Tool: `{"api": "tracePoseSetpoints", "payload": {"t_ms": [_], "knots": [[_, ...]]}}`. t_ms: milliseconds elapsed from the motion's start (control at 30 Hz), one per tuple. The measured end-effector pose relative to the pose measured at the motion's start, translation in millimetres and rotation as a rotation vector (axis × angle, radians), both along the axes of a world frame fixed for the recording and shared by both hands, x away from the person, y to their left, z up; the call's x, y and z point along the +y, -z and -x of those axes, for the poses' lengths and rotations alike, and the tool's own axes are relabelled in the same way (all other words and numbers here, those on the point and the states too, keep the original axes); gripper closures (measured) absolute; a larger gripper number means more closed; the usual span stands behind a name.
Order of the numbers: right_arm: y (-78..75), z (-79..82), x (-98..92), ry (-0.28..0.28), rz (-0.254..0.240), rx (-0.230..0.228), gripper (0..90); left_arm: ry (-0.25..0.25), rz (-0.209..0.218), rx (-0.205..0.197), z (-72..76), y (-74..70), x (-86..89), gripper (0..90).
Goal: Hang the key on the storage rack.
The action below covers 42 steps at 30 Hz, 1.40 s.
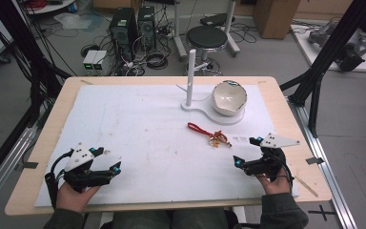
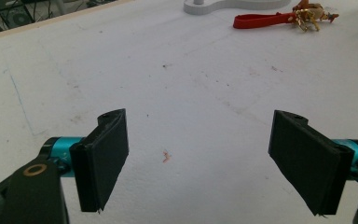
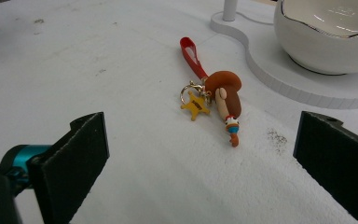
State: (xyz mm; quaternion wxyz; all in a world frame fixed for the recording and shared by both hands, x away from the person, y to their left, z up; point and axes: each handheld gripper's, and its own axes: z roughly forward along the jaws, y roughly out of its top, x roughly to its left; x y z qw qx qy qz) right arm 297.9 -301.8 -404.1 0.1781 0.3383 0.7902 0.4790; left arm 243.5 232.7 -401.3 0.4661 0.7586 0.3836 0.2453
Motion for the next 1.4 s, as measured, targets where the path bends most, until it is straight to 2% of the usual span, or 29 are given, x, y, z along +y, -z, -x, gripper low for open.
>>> {"api": "tracePoseSetpoints", "payload": {"t_ms": [600,1033,1200,1400], "knots": [[-2.8,-5.9,5.0,-0.017,0.003,0.019,2.2,0.004,-0.007,-0.009,1.6,-0.3,-0.3,20.4],[-16.3,-25.8,14.5,-0.049,0.026,0.035,2.2,-0.002,-0.004,-0.011,1.7,-0.1,-1.2,20.4],[-27.2,-38.1,23.9,-0.050,0.075,0.036,2.2,0.005,-0.007,-0.009,1.4,0.1,-2.8,20.4],[-40.3,-53.2,34.1,-0.077,0.095,0.039,3.9,0.000,-0.003,-0.009,0.5,0.8,-1.6,20.4]]}}
